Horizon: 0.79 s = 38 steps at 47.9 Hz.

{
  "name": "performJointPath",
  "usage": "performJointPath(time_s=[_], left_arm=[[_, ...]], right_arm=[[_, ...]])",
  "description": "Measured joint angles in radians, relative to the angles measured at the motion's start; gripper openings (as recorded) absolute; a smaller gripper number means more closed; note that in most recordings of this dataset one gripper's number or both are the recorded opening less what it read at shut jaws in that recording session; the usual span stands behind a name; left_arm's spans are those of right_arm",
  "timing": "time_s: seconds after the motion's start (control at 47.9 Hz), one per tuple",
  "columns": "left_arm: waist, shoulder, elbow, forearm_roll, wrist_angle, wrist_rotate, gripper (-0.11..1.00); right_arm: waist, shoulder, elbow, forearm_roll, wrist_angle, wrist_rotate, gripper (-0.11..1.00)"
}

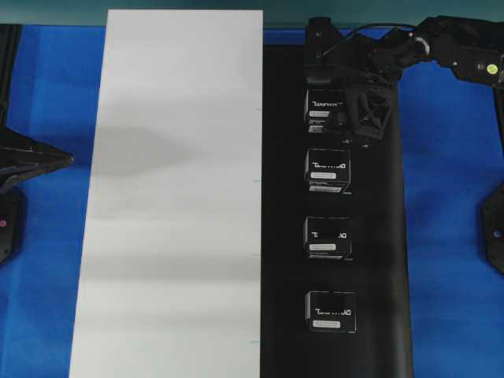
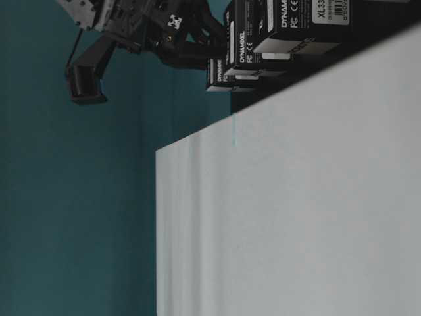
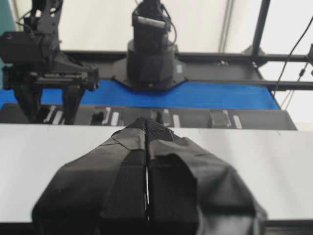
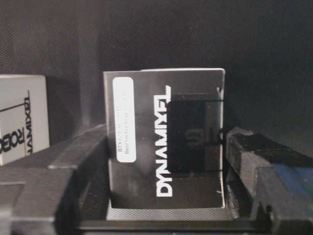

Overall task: Place the box from the black base onto the white base.
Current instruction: 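Lower the right gripper and close it around the top box, then lift the box and carry it left toward the white base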

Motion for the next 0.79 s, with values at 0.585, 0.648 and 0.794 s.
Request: performJointPath(time_s=[0.585, 0.648, 0.794], left_arm=[[0.0, 0.002, 0.0, 0.0, 0.0, -0.002, -0.06], [0.0, 0.002, 0.002, 0.0, 0.0, -0.002, -0.06], [0.002, 0.002, 0.0, 0.0, 0.0, -0.002, -0.06]], right_arm=[[0.006, -0.098, 0.0, 0.012, 0.006, 0.067, 0.59], [0.006, -0.117, -0.002, 0.014, 0.015, 0.08, 0.59], [0.008, -0.156, -0.026, 0.012, 0.071, 0.123, 0.59]])
